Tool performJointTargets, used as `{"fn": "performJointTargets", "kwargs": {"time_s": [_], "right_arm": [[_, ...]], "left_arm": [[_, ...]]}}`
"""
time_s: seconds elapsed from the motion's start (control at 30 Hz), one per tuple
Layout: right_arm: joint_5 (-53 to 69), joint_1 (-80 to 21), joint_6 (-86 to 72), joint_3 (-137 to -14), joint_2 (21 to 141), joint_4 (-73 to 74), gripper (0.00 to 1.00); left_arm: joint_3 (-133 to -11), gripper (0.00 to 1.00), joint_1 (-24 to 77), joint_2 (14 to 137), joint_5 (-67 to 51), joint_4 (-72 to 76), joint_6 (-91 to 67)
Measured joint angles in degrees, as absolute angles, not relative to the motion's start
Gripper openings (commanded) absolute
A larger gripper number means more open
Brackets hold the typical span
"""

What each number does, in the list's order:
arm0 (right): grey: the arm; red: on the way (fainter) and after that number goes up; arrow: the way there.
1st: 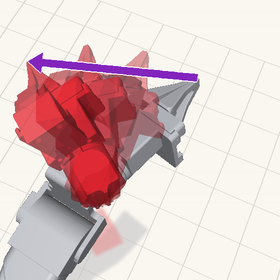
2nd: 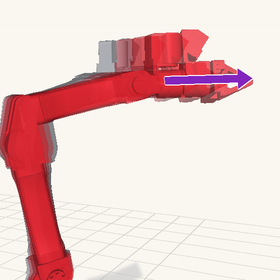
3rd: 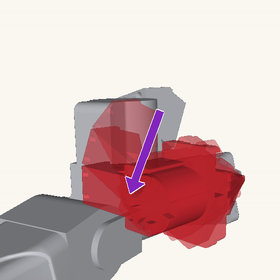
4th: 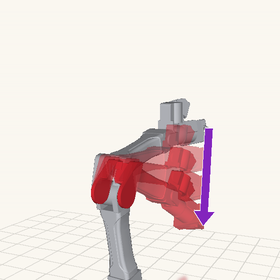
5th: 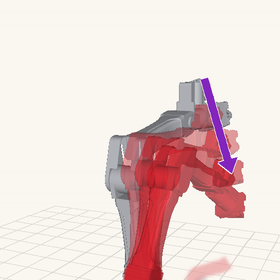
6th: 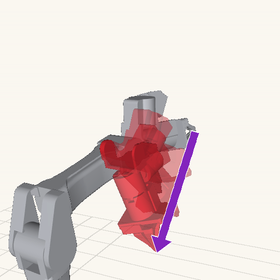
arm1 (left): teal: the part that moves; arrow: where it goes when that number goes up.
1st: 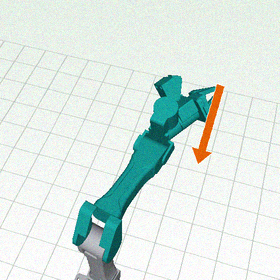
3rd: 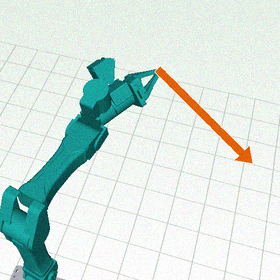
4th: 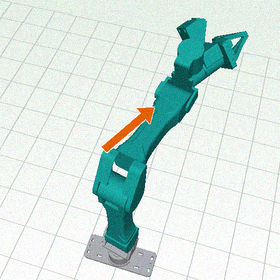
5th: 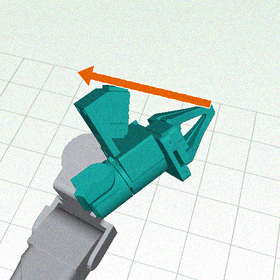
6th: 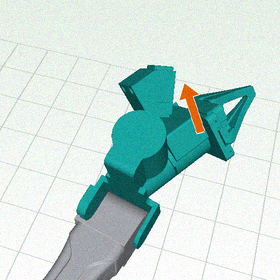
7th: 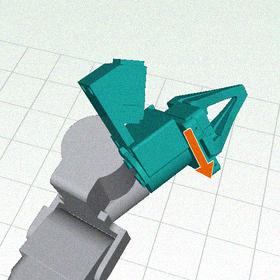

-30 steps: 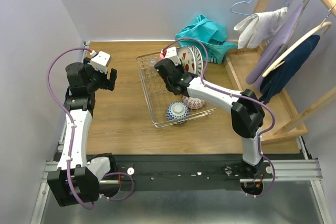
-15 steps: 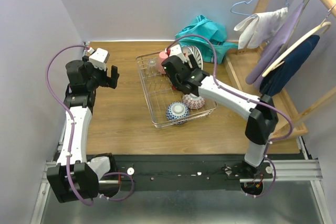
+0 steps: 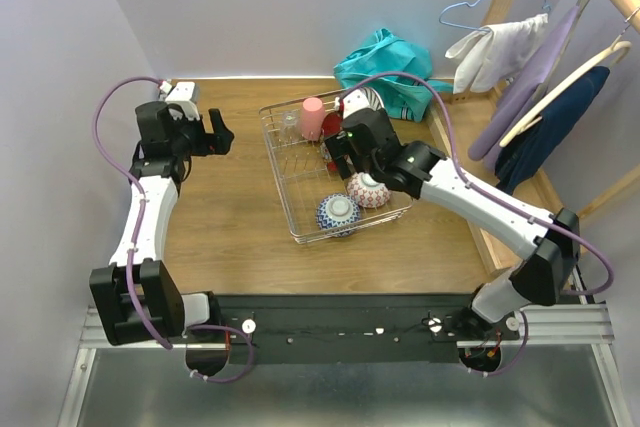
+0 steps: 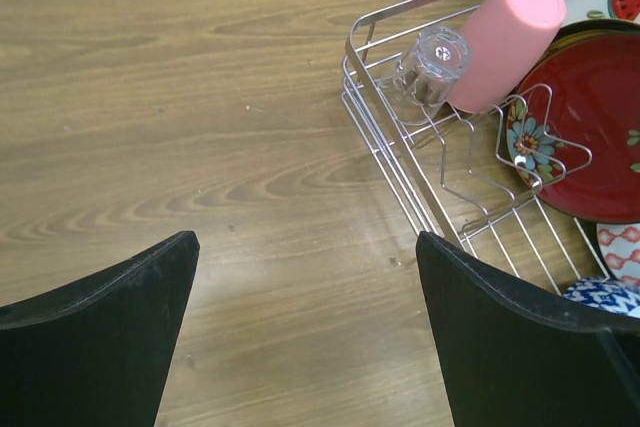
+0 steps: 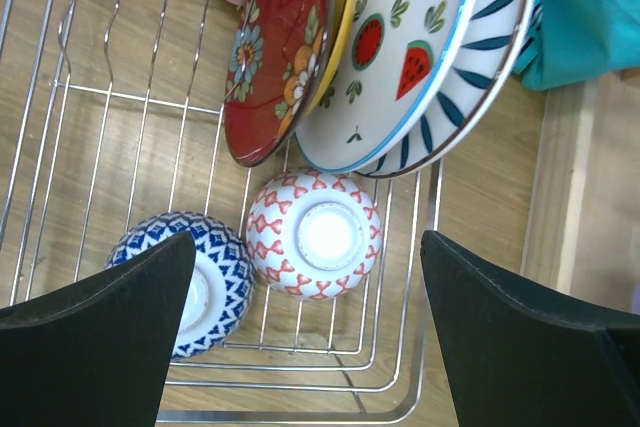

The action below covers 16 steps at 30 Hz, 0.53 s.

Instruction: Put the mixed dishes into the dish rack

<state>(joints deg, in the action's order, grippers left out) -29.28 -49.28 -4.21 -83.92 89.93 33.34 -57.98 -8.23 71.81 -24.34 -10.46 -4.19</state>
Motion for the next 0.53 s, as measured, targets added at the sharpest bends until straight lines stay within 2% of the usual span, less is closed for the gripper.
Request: {"fn": "performJointTargets", "kwargs": {"time_s": [0.53], "right_arm": [[-28.53, -49.17, -0.03, -75.02, 80.66, 29.17, 1.0]], "left_arm": [[-57.91, 0.99, -6.07, 75.35, -23.16, -13.04, -9.72]]}}
